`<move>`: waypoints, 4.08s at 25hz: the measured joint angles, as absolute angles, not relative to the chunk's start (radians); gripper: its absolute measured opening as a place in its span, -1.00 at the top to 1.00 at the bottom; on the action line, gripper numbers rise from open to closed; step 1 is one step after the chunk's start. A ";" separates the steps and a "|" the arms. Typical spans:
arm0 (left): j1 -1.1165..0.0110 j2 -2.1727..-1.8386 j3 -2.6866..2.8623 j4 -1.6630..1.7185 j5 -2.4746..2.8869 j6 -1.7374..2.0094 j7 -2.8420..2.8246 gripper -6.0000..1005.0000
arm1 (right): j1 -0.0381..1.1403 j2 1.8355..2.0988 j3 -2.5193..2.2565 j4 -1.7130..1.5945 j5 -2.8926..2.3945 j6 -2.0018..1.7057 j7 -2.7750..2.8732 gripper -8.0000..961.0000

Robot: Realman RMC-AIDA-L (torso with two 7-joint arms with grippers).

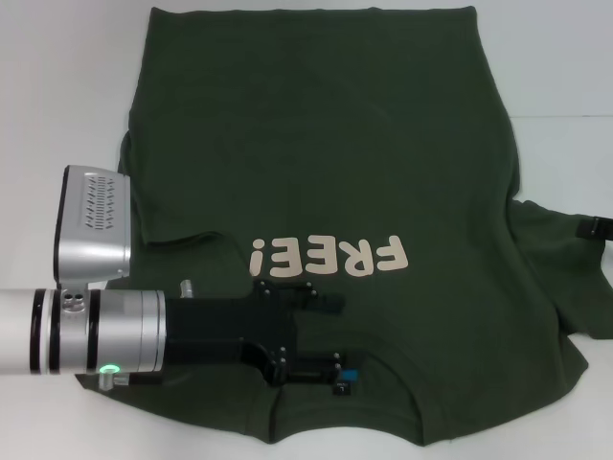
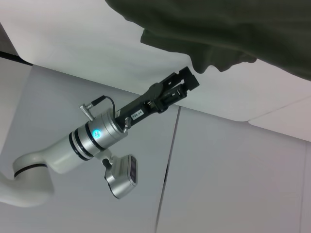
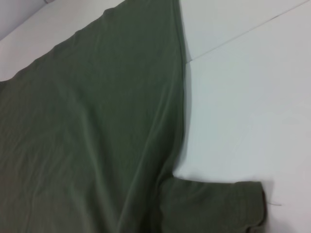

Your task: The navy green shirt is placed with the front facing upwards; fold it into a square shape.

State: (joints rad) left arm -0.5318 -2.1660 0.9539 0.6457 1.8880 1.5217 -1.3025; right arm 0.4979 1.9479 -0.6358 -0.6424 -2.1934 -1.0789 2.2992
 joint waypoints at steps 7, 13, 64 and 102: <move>-0.532 -2.166 0.946 0.645 1.888 1.521 -1.302 -0.46 | 0.511 1.965 -0.635 -0.635 -2.193 -1.056 2.282 -0.87; -0.534 -2.166 0.946 0.645 1.888 1.511 -1.302 -0.46 | 0.512 1.968 -0.632 -0.634 -2.191 -1.053 2.282 -0.87; -0.528 -2.164 0.919 0.652 1.880 1.523 -1.322 -0.47 | 0.585 1.872 -0.619 -0.675 -2.299 -1.111 2.461 0.98; -0.537 -2.165 0.919 0.652 1.880 1.518 -1.372 -0.47 | 0.796 1.987 -0.686 -0.739 -2.355 -1.203 2.454 0.97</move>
